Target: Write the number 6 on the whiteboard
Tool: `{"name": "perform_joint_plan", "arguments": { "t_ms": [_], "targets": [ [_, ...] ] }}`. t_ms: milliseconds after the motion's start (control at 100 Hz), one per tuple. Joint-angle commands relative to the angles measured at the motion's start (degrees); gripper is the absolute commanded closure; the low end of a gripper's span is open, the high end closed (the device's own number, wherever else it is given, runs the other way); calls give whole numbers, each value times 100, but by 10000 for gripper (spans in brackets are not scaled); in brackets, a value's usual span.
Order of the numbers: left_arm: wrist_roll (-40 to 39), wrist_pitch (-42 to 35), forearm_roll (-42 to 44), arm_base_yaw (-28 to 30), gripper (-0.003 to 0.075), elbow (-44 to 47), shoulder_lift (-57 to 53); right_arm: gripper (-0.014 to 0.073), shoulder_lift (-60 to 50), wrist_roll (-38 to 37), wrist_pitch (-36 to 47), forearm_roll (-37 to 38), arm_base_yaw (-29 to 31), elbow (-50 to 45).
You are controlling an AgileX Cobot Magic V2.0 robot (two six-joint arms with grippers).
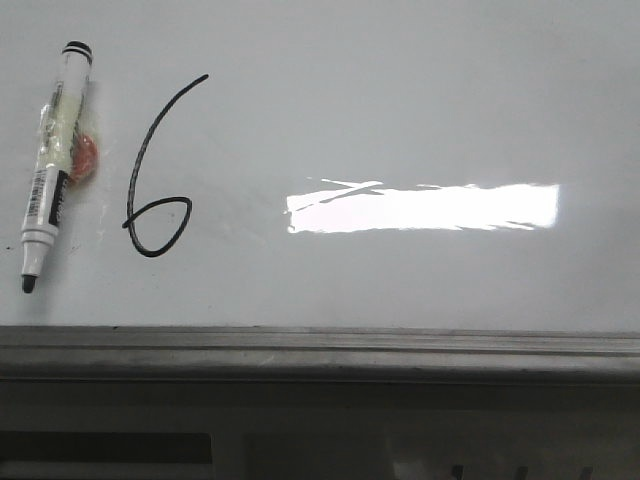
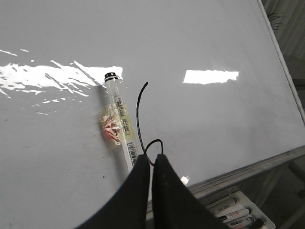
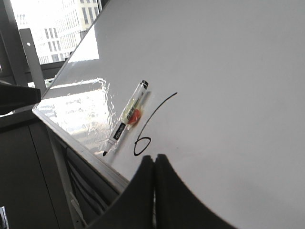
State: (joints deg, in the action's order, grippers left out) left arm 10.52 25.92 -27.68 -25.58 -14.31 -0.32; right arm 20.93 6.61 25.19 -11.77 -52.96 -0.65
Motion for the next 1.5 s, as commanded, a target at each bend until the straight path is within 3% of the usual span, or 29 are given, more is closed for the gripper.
{"name": "perform_joint_plan", "arguments": {
  "t_ms": [0, 410, 580, 660, 810, 920, 1030, 1200, 1490],
  "targets": [
    [0, -392, -189, 16, 741, -145, 38, 657, 11, 73, 482, 66, -4, -66],
    [0, -392, -189, 16, 741, -145, 38, 657, 11, 73, 440, 66, -4, -78],
    [-216, -460, 1125, 39, 741, -145, 38, 657, 11, 73, 440, 66, -4, -78],
    [-426, -468, 2023, 287, 741, -77, 38, 657, 11, 73, 440, 66, -4, -78],
    [-1768, -965, 2409, 1172, 741, 470, 38, 657, 11, 73, 440, 66, -4, -78],
    [-1816, -1606, 2500, 1905, 741, 1074, 38, 657, 11, 73, 440, 66, -4, -78],
    [-1816, -1750, 2500, 2393, 741, 1488, -190, 657, 11, 73, 440, 66, -4, -78],
    [-1856, -902, 2527, 2614, 741, 1572, -176, 657, 11, 73, 435, 58, -4, -78],
    [-1856, -914, 2550, 2614, 741, 1572, -176, 657, 11, 73, 435, 58, -4, -78]
  ]
}}
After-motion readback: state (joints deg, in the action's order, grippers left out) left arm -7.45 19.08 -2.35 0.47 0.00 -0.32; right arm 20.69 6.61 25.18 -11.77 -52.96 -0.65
